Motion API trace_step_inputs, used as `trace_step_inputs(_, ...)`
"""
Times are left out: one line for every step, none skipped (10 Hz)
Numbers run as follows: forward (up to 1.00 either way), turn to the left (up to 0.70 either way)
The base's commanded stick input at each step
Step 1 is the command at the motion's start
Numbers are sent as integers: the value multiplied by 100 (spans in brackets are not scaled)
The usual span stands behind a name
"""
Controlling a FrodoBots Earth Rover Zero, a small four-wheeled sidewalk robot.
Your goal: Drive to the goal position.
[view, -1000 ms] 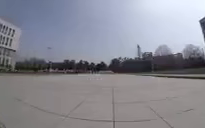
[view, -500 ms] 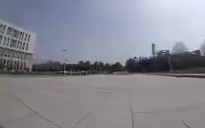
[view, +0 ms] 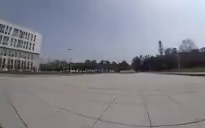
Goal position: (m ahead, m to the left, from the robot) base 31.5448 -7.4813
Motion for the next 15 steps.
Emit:
trace_step_inputs(100, 0)
trace_step_inputs(100, 0)
trace_step_inputs(100, 0)
trace_step_inputs(100, 0)
trace_step_inputs(100, 0)
trace_step_inputs(100, 0)
trace_step_inputs(100, 0)
trace_step_inputs(100, 0)
trace_step_inputs(100, 0)
trace_step_inputs(100, 0)
trace_step_inputs(100, 0)
trace_step_inputs(100, 0)
trace_step_inputs(100, 0)
trace_step_inputs(100, 0)
trace_step_inputs(100, 0)
